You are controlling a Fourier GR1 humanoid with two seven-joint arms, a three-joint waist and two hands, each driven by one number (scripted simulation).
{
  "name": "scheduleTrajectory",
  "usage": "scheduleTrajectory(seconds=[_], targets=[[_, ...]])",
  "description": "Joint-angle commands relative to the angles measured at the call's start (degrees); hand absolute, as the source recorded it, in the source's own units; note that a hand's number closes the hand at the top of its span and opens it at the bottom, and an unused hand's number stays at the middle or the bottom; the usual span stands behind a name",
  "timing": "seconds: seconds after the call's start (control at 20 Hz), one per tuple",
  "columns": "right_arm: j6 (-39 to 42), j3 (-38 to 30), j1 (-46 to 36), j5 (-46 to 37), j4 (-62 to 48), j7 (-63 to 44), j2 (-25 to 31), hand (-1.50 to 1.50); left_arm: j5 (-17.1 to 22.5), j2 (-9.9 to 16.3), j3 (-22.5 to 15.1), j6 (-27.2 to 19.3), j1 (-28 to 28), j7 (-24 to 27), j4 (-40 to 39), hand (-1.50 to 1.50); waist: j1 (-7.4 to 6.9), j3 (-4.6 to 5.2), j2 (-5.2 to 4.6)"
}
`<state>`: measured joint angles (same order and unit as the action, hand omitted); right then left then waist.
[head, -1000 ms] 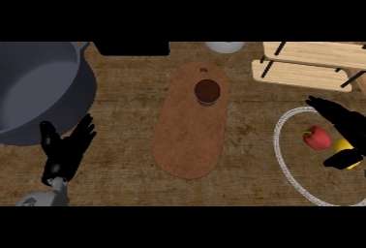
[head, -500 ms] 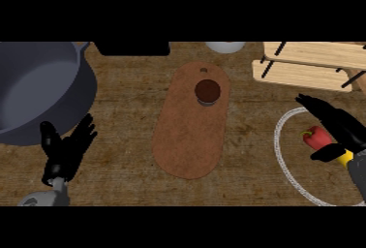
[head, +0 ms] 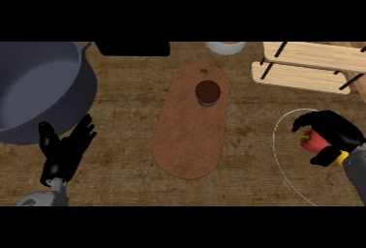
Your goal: Pick the bell pepper from the placemat and place it in the tiered shelf
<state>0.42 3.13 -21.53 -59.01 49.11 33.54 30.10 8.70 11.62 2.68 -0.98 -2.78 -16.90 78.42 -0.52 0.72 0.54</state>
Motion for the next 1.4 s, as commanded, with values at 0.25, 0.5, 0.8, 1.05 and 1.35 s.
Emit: scheduleTrajectory(seconds=[0.25, 0.5, 0.8, 1.05, 1.35], targets=[[-3.8, -1.5, 3.0, 2.7, -2.6, 11.1, -2.1, 1.5, -0.4, -1.0, 0.2, -0.6, 0.7, -0.8, -0.2, 0.0, 0.39, -0.77, -0.53], [2.5, -3.6, 6.1, 8.0, 8.5, 7.7, -3.9, 1.5, -1.1, -1.3, -0.1, -0.4, 2.8, 1.7, 0.8, 0.0, 1.35, -0.64, -0.09], [10.4, -9.4, 0.4, 12.5, 7.1, -17.1, -16.0, 1.5, -0.6, -0.8, 1.0, -0.7, 1.5, 0.9, -0.8, 0.0, 1.93, -0.37, 0.28], [11.8, -10.5, -3.8, 14.0, 26.9, -33.3, -19.3, 1.5, -0.2, 0.3, 1.1, 0.1, 2.3, -1.6, 0.6, 0.0, 3.17, -0.44, 0.94], [17.1, -13.7, -9.1, 15.4, 46.9, -53.4, -19.9, 1.5, 0.0, 0.1, 1.6, 0.2, 3.0, -0.4, 1.0, 0.0, 3.26, -0.48, 0.82]])
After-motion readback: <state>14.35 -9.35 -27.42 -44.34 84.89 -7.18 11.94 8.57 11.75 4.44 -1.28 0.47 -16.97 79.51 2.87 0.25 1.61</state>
